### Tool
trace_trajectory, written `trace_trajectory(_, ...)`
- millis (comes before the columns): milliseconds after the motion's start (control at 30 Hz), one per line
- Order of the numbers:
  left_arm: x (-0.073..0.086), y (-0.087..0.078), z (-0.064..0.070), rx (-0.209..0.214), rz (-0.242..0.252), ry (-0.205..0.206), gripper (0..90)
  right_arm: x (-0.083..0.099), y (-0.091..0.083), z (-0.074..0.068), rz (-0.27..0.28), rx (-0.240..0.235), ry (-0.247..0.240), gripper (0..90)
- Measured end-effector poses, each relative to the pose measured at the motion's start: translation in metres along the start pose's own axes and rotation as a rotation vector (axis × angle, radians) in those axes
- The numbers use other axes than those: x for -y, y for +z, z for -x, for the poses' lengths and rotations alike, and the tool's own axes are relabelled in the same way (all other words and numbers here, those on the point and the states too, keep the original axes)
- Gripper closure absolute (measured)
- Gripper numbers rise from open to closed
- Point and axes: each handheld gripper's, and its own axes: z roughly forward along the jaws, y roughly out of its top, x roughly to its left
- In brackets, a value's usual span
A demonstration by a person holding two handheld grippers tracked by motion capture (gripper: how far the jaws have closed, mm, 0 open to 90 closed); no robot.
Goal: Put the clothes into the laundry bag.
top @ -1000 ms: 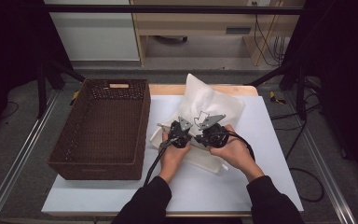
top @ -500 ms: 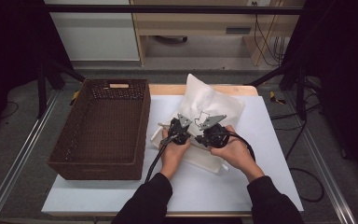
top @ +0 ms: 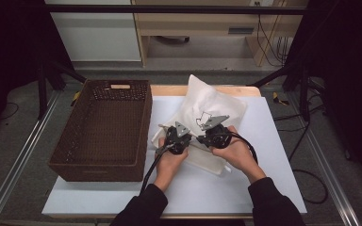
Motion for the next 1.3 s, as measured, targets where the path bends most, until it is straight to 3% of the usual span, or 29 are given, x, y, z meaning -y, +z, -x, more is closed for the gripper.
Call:
trace_trajectory(233, 0.007, -0.004, -0.003, -0.055, -0.068, 0.032, 90.0, -0.001, -0.004, 0.001, 0.012, -0.003, 0.0, 89.1)
trace_trajectory(400, 0.008, -0.013, 0.0, -0.047, -0.033, 0.027, 90.0, 0.0, -0.007, 0.001, 0.015, -0.002, -0.001, 89.1)
trace_trajectory(500, 0.009, -0.026, 0.001, -0.078, -0.009, 0.047, 90.0, 0.0, -0.008, 0.0, 0.013, 0.0, 0.001, 89.1)
trace_trajectory(567, 0.011, -0.029, -0.002, -0.098, -0.018, 0.037, 90.0, 0.0, -0.008, 0.001, 0.019, 0.0, -0.006, 89.1)
trace_trajectory(700, 0.02, -0.025, -0.012, -0.121, -0.06, -0.005, 90.0, -0.001, -0.008, 0.0, 0.015, 0.001, -0.004, 89.0)
trace_trajectory(867, 0.022, -0.013, -0.016, -0.128, -0.106, -0.028, 90.0, -0.001, -0.008, -0.001, 0.013, 0.001, -0.003, 89.1)
trace_trajectory(1000, 0.019, -0.01, -0.017, -0.135, -0.108, -0.014, 90.0, -0.001, -0.009, -0.001, 0.014, 0.0, -0.005, 89.1)
trace_trajectory(1067, 0.016, -0.008, -0.019, -0.123, -0.102, -0.041, 90.0, -0.001, -0.009, -0.001, 0.012, 0.0, -0.008, 89.1)
trace_trajectory(1300, 0.005, 0.005, -0.022, -0.127, -0.104, -0.033, 90.0, 0.0, -0.01, -0.002, 0.01, -0.002, -0.01, 89.1)
